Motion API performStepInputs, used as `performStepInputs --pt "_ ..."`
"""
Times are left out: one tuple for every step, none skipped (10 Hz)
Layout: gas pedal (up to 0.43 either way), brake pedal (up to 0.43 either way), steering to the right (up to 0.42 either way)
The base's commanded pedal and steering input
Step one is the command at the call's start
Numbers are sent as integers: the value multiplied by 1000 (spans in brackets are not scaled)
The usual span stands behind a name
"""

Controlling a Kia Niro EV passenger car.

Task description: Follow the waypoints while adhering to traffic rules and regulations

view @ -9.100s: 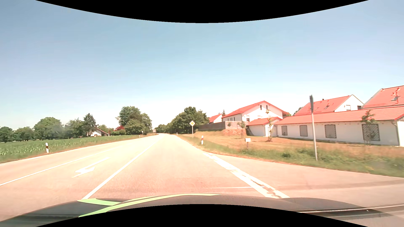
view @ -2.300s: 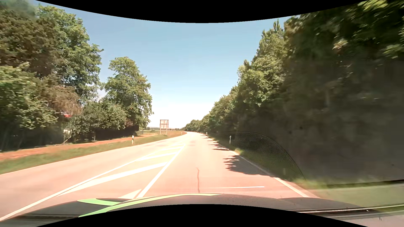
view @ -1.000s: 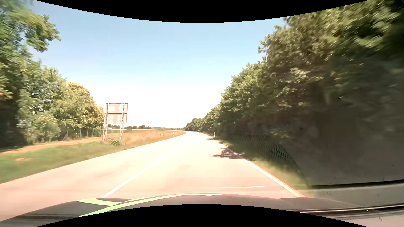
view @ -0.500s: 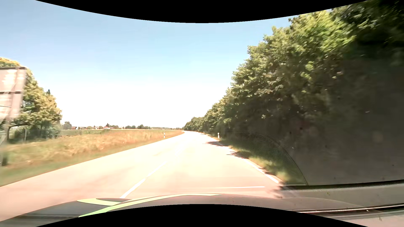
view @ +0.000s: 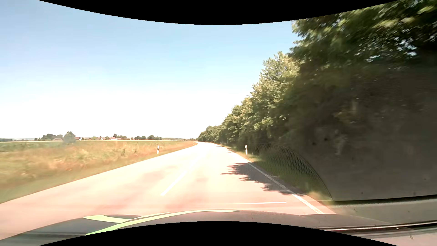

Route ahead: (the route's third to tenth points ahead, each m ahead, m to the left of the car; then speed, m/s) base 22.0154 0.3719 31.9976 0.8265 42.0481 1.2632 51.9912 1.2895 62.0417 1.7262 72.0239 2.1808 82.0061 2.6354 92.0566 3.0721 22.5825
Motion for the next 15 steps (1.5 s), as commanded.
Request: performStepInputs --pt "287 0 -2" --pt "287 0 -2" --pt "287 0 -4" --pt "287 0 -6" --pt "287 0 -6" --pt "280 0 -6" --pt "268 0 -6" --pt "268 0 -6" --pt "260 0 -6" --pt "248 0 -6" --pt "248 0 -7" --pt "248 0 -7" --pt "240 0 -8" --pt "240 0 -8" --pt "240 0 -8"
